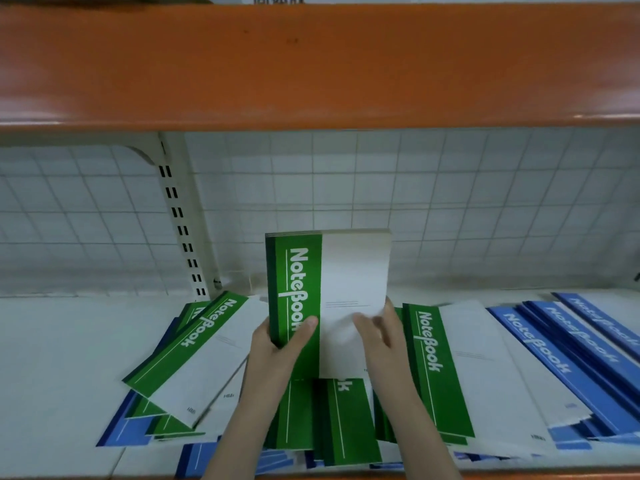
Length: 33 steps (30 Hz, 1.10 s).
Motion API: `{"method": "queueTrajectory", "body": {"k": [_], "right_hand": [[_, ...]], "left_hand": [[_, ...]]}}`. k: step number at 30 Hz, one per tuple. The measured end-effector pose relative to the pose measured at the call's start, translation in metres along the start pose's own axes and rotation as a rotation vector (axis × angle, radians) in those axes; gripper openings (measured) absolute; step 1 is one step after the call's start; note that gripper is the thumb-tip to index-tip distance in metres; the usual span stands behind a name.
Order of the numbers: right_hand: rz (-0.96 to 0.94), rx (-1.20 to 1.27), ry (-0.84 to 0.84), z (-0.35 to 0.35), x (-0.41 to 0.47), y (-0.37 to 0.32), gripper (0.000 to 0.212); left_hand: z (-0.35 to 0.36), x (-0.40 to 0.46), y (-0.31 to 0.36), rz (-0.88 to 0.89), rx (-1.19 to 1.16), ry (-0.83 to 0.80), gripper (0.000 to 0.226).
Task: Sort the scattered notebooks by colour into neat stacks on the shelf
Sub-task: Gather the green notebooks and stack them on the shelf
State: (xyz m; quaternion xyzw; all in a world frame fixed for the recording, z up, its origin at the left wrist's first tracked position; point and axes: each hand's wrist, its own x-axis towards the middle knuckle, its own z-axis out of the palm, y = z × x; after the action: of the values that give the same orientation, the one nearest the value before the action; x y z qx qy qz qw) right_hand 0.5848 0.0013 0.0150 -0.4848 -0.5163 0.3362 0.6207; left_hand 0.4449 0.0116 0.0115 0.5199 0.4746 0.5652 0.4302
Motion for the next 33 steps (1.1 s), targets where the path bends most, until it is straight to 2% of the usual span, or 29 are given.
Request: {"method": "queueTrajectory", "body": {"k": [3,7,10,12,14,17,22,26,28,31,33], "right_hand": [[0.002,-0.044,-0.012,-0.001,-0.003,0.003,0.013],[-0.01,-0.181,-0.055,-0.005,-0.003,-0.004,0.03],[-0.006,-0.265,-0.08,-0.014,-0.002,-0.017,0.019],[0.074,-0.25,-0.059,-0.023,-0.003,-0.024,0.011],[0.217,-0.246,-0.005,-0.033,-0.008,-0.028,0.01],[0.34,-0.297,0.071,-0.049,-0.022,-0.029,0.016],[0.389,-0.359,0.267,-0.09,-0.054,-0.035,0.032],[0.425,-0.335,0.435,-0.128,-0.088,-0.041,0.031],[0.436,-0.286,0.523,-0.148,-0.106,-0.042,0.031],[0.428,-0.296,0.676,-0.18,-0.133,-0.046,0.029],[0.42,-0.273,0.759,-0.204,-0.152,-0.047,0.026]], "left_hand": [[-0.001,0.002,-0.004,0.026,0.037,0.016,0.039],[0.0,0.002,0.001,0.033,0.014,0.029,0.04],[-0.001,0.003,0.009,-0.052,0.016,-0.042,0.042],[0.002,0.003,0.017,-0.117,0.074,-0.113,0.033],[0.008,0.0,0.021,-0.169,0.208,-0.147,0.034],[0.022,-0.008,0.024,-0.213,0.353,-0.193,0.057],[0.055,-0.028,0.024,-0.322,0.281,-0.347,0.056],[0.092,-0.053,0.02,-0.353,0.243,-0.488,0.059],[0.113,-0.066,0.022,-0.34,0.226,-0.567,0.049],[0.15,-0.087,0.021,-0.345,0.199,-0.686,0.019],[0.177,-0.102,0.021,-0.332,0.199,-0.782,0.028]]}}
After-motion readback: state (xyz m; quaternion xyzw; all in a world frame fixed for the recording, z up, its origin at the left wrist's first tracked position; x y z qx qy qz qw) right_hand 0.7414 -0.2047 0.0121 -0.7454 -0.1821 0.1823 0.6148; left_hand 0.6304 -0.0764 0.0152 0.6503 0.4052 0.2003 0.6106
